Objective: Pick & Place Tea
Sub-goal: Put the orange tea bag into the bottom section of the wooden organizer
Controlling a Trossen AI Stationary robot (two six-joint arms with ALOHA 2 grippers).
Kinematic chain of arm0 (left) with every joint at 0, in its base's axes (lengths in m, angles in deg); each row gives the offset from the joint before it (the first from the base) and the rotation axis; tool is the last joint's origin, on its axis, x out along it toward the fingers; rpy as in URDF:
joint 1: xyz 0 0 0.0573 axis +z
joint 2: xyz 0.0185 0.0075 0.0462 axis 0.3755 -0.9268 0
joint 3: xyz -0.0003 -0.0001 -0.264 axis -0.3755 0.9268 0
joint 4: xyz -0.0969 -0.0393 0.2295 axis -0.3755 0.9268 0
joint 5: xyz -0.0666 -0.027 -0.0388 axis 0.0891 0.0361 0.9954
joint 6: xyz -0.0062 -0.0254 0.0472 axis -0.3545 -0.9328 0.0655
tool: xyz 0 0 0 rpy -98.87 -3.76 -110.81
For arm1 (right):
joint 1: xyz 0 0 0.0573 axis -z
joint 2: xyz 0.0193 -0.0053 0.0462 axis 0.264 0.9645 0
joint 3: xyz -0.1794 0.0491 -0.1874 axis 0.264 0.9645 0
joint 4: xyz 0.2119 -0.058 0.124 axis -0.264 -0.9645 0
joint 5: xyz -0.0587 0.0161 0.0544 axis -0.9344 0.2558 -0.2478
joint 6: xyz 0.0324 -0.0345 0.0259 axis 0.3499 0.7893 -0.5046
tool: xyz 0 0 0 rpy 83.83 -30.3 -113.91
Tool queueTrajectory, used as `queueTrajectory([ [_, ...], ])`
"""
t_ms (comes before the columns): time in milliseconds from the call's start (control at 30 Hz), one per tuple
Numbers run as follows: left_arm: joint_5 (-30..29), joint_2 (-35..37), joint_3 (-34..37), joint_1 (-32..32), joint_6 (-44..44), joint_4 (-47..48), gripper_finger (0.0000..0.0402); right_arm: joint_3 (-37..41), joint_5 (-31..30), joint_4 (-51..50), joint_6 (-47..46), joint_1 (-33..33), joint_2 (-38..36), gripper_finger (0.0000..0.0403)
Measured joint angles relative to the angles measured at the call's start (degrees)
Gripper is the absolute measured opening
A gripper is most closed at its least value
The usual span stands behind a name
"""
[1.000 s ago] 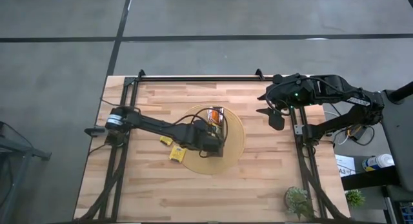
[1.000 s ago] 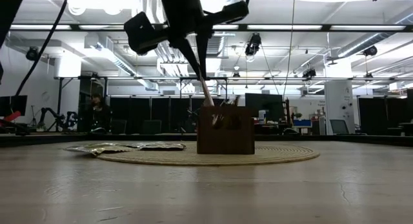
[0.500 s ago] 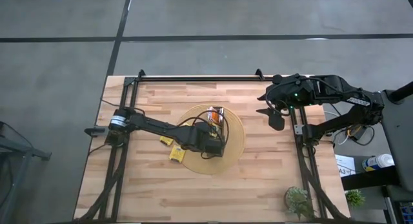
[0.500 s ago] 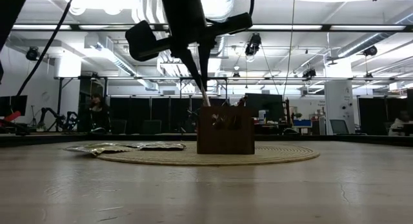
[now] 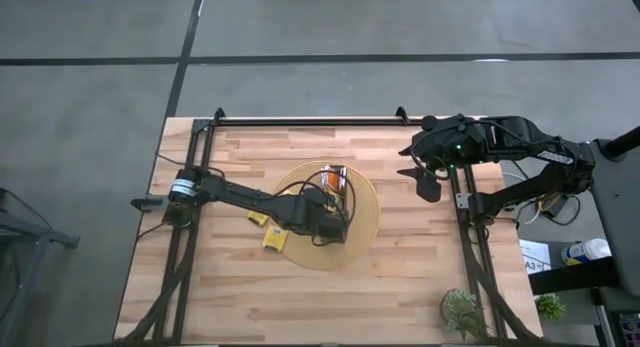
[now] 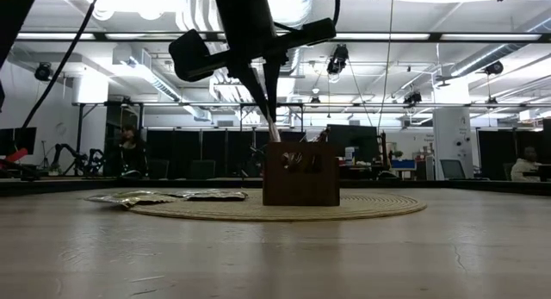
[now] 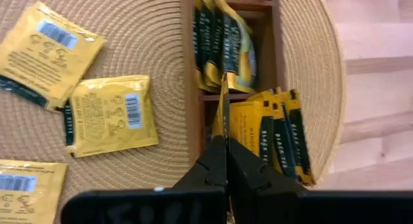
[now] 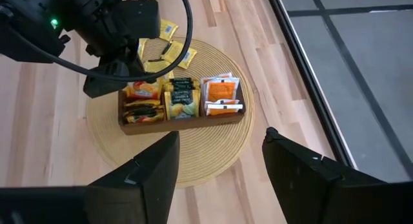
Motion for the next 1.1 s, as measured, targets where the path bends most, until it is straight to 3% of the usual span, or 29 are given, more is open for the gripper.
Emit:
queueTrajectory([
  [333, 0.9, 0.0, 0.0, 0.0, 3.3, -0.7, 0.0003, 0.0, 0.0, 0.0, 1.3, 0.0, 0.0, 0.0219],
  [767, 4.5, 0.0, 1.7, 0.6, 5.1, -5.2, 0.0122, 0.0, 0.0, 0.0, 1.4, 0.0, 0.0, 0.0219],
  [1100, 4.5, 0.1, -0.4, 0.7, 7.0, -5.2, 0.0126, 0.0, 0.0, 0.0, 1.3, 0.0, 0.0, 0.0219],
])
